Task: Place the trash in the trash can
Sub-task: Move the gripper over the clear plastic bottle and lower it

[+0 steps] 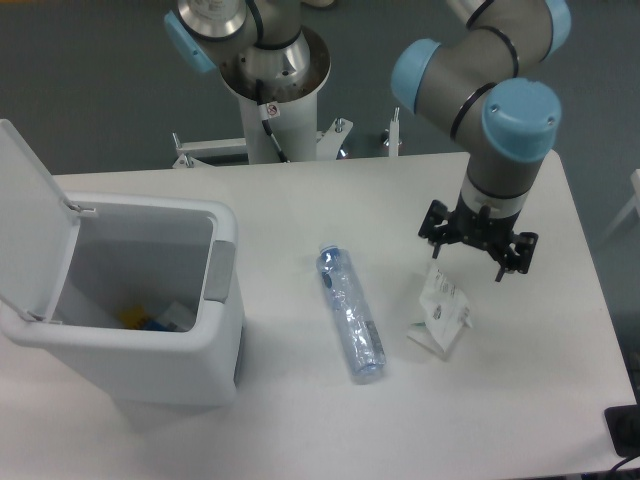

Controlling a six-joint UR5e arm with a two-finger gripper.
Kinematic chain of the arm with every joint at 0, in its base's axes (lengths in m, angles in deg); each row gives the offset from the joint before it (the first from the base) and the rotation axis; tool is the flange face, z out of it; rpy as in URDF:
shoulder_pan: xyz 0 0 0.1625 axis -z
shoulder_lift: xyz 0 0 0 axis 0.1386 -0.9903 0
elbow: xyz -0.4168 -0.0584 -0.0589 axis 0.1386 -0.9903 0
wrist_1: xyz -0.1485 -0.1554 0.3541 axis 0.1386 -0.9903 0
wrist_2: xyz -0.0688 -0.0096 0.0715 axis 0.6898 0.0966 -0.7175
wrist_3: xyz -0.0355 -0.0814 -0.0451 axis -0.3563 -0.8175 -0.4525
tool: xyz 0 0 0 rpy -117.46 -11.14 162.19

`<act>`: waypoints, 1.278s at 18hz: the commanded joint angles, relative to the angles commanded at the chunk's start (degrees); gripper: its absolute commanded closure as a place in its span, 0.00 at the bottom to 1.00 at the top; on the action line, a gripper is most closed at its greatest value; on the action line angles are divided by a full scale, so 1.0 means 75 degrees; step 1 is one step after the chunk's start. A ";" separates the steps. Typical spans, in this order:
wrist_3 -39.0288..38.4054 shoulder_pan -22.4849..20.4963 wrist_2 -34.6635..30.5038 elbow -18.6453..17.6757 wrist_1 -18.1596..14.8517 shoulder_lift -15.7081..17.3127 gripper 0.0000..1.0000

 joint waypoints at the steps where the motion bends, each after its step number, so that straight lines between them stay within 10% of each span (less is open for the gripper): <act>1: -0.0153 0.0082 0.0012 0.0000 0.0035 -0.0012 0.00; 12: -0.0541 0.0505 0.0211 -0.1113 0.0996 -0.0023 0.00; 23: -0.2907 0.1079 0.0141 -0.0176 0.1136 -0.1101 0.00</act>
